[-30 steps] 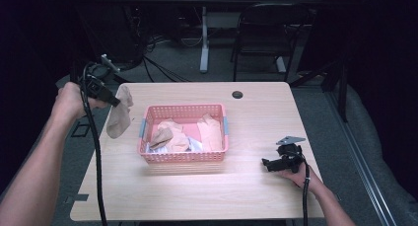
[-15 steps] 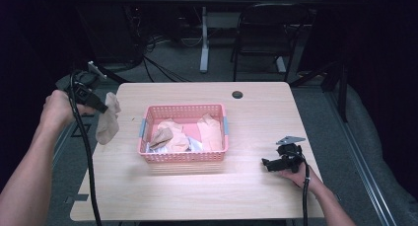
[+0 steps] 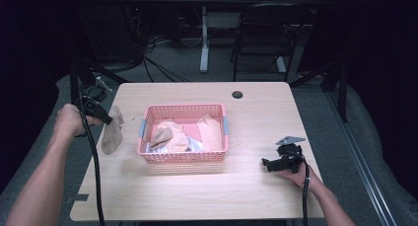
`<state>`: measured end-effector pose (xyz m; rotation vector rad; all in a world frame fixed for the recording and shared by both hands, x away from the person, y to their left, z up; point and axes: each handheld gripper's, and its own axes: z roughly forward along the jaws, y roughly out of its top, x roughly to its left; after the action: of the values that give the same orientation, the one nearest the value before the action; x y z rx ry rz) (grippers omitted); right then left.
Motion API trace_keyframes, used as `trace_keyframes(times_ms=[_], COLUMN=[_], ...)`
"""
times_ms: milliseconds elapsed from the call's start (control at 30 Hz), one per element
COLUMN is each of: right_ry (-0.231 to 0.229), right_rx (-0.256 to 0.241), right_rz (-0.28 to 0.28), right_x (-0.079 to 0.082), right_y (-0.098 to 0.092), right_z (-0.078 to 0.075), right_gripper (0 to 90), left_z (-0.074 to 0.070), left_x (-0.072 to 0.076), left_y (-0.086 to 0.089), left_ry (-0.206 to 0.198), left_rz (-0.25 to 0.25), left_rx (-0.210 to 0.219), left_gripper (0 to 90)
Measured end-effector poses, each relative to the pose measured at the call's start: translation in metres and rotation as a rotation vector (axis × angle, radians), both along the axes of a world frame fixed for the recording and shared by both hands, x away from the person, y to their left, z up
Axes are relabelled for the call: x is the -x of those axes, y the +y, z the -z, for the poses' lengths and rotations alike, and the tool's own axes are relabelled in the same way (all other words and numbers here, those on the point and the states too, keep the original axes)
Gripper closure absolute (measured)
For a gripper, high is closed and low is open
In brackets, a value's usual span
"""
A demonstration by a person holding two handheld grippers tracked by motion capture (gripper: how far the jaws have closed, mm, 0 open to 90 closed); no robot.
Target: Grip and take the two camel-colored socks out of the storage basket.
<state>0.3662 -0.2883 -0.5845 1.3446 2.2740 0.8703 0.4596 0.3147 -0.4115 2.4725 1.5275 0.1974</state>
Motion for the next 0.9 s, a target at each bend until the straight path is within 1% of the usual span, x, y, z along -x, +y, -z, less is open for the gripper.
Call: trace_keyframes(times_ms=[33,67,100,133,200,267,300,333,367,400,467,500,633,667,733,767,833,867,900], right_ry=[-0.002,-0.002,-0.001,-0.001,-0.001,-0.001,-0.001,-0.001,-0.001,-0.001,-0.001,0.000,-0.001,-0.001,-0.001,-0.001,-0.002,-0.002,-0.002], right_rx=[0.002,0.002,0.003,0.003,0.002,0.002,0.002,0.002,0.003,0.003,0.002,0.003,0.003,0.002,0.003,0.002,0.002,0.002,0.002], right_rz=[0.001,0.001,0.001,0.001,0.002,0.002,0.002,0.002,0.002,0.002,0.002,0.002,0.003,0.003,0.002,0.002,0.002,0.002,0.002], right_x=[0.000,0.000,0.000,0.000,0.000,0.000,0.000,0.000,0.000,0.000,0.000,0.000,0.000,0.000,0.000,0.000,0.000,0.000,0.000], right_y=[0.000,0.000,0.000,0.000,0.000,0.000,0.000,0.000,0.000,0.000,0.000,0.000,0.000,0.000,0.000,0.000,0.000,0.000,0.000], right_z=[0.000,0.000,0.000,0.000,0.000,0.000,0.000,0.000,0.000,0.000,0.000,0.000,0.000,0.000,0.000,0.000,0.000,0.000,0.000], right_gripper=[0.0,0.0,0.0,0.0,0.0,0.0,0.0,0.0,0.0,0.0,0.0,0.0,0.0,0.0,0.0,0.0,0.0,0.0,0.0], left_z=[0.008,0.008,0.017,0.017,0.027,0.034,0.042,0.042,0.050,0.050,0.061,0.061,0.080,0.080,0.087,0.089,0.092,0.092,0.091], left_x=[-0.001,-0.001,-0.002,-0.002,-0.003,-0.004,-0.004,-0.004,-0.005,-0.005,-0.006,-0.006,-0.008,-0.008,-0.008,-0.008,-0.007,-0.007,-0.006], left_y=[0.000,0.000,0.001,0.001,0.002,0.003,0.005,0.005,0.006,0.006,0.007,0.007,0.010,0.010,0.012,0.014,0.017,0.017,0.019], left_ry=[0.010,0.010,0.015,0.015,0.020,0.021,0.029,0.029,0.037,0.037,0.046,0.046,0.052,0.052,0.050,0.053,0.063,0.063,0.064], left_rz=[-0.011,-0.011,-0.009,-0.009,-0.017,-0.027,-0.038,-0.038,-0.040,-0.040,-0.060,-0.060,-0.089,-0.089,-0.099,-0.104,-0.113,-0.113,-0.121], left_rx=[0.007,0.007,0.007,0.007,0.004,0.008,0.015,0.015,0.013,0.013,0.021,0.021,0.026,0.026,0.030,0.036,0.047,0.047,0.051], left_gripper=[87.7,87.7,87.7,87.7,87.7,87.7,87.7,87.7,87.7,87.7,87.7,87.6,87.6,87.6,87.5,86.4,80.2,76.3,68.3])
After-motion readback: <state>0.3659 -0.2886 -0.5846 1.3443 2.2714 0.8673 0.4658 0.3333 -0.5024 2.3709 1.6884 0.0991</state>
